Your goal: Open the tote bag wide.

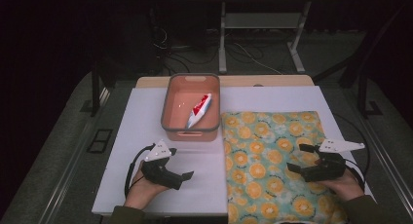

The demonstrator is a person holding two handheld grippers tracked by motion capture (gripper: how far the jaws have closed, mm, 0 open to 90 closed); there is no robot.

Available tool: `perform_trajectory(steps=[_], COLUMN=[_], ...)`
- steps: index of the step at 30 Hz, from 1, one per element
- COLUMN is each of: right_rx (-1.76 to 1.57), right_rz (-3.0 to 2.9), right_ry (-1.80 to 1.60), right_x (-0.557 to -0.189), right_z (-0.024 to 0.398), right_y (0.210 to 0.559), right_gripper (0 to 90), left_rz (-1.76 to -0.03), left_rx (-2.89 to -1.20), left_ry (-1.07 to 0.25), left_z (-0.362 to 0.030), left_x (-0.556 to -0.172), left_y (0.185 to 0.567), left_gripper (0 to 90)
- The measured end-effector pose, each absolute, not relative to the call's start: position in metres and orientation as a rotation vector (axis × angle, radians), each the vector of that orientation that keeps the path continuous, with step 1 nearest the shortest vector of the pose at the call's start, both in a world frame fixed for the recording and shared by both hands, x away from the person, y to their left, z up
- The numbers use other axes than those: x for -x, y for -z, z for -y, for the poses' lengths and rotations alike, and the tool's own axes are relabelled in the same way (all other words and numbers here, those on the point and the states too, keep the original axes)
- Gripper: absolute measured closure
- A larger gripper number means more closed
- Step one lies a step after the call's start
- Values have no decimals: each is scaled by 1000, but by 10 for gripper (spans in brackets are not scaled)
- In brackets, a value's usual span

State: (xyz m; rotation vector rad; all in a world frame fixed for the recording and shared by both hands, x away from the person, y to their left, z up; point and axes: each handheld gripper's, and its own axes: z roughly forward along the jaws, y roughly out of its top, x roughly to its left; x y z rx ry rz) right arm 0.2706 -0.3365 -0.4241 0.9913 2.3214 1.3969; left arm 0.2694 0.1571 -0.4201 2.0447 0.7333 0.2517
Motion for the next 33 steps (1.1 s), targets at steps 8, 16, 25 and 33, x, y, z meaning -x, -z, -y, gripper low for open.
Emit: perform_trajectory(steps=[8,16,25,33], right_rx=[-993,-994,-1000,-1002], right_rz=[-2319,-2323,-2322,-2323], right_ry=[-1403,-1398,-1403,-1397], right_x=[-269,-270,-270,-271], right_z=[336,335,335,335], right_y=[424,424,426,426], right_gripper=[96,96,95,96], left_rz=[-722,-699,-686,-679], left_rx=[-2069,-2074,-2069,-2077], left_ry=[-251,-240,-244,-216], left_z=[-150,-136,-120,-96], left_x=[-268,-270,-273,-275], left_y=[419,419,421,426], left_gripper=[10,42,124,186])
